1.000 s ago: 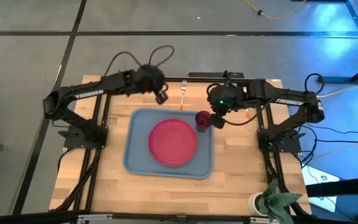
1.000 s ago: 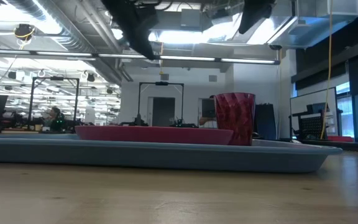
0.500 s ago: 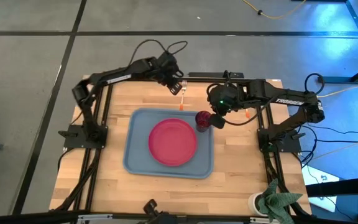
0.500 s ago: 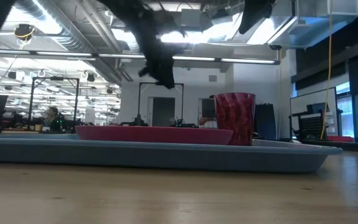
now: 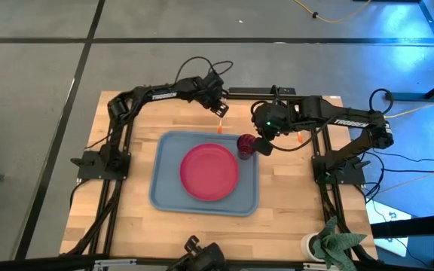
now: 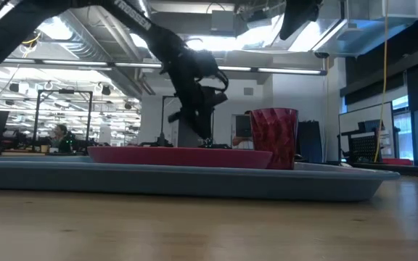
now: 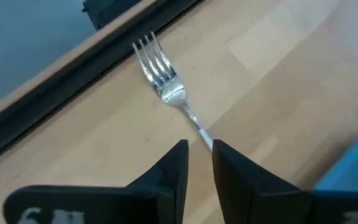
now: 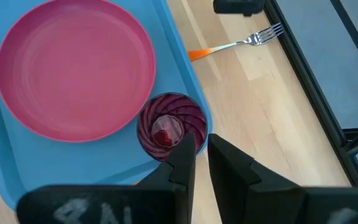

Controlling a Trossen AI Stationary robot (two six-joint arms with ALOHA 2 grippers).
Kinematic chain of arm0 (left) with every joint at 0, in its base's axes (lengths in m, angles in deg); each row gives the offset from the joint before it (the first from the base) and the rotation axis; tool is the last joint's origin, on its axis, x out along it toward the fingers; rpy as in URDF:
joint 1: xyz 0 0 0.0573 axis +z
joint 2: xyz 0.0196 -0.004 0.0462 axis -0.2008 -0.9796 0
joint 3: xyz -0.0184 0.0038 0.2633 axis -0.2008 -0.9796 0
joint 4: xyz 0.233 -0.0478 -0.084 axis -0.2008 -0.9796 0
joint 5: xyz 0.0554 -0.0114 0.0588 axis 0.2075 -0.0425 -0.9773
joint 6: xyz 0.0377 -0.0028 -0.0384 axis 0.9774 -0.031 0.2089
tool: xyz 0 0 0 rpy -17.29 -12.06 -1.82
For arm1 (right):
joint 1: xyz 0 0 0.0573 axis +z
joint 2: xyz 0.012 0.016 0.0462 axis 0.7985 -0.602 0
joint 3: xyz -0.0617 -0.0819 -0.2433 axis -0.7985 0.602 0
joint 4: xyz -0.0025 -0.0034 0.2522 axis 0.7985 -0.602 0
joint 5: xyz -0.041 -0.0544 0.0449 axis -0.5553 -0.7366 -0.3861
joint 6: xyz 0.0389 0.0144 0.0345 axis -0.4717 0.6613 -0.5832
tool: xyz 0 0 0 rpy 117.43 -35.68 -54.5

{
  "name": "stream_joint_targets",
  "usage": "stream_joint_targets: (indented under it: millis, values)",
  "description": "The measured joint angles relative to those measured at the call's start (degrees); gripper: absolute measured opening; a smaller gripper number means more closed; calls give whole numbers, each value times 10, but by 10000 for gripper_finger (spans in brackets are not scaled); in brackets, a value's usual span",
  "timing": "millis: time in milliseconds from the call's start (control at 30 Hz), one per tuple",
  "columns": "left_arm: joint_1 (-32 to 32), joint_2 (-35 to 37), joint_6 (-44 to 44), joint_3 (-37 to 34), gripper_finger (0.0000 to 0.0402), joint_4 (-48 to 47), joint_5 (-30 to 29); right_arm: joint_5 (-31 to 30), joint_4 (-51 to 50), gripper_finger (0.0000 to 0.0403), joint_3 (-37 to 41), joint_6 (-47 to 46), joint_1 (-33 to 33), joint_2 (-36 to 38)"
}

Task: Pick and place plate/cup/fork/spoon on tray
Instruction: Put the orange fork on the blue serving tray to the left of the red plate

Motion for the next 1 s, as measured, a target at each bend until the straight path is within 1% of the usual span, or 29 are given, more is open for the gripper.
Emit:
stream_joint_targets:
  millis: [100,167,233,400,567,733,800,933,1000]
  values:
    - [5,-15,0,0,64,26,52,0,0,49,0,0,0,0]
    - [8,-23,-2,0,65,42,75,0,0,49,0,1,0,0]
    - [9,-29,-3,0,66,47,75,0,0,49,0,1,0,0]
    - [9,-34,18,0,64,46,43,0,0,49,0,3,0,0]
    - [12,-33,31,0,63,48,44,0,-2,49,0,14,0,0]
    - [35,-32,33,0,63,52,41,0,-3,49,0,16,0,0]
    - [49,-32,33,0,63,58,49,0,-3,49,0,16,0,0]
    - [83,-32,47,7,63,68,98,0,-3,49,0,16,0,0]
    - [93,-31,50,8,63,85,101,0,-3,49,0,16,0,0]
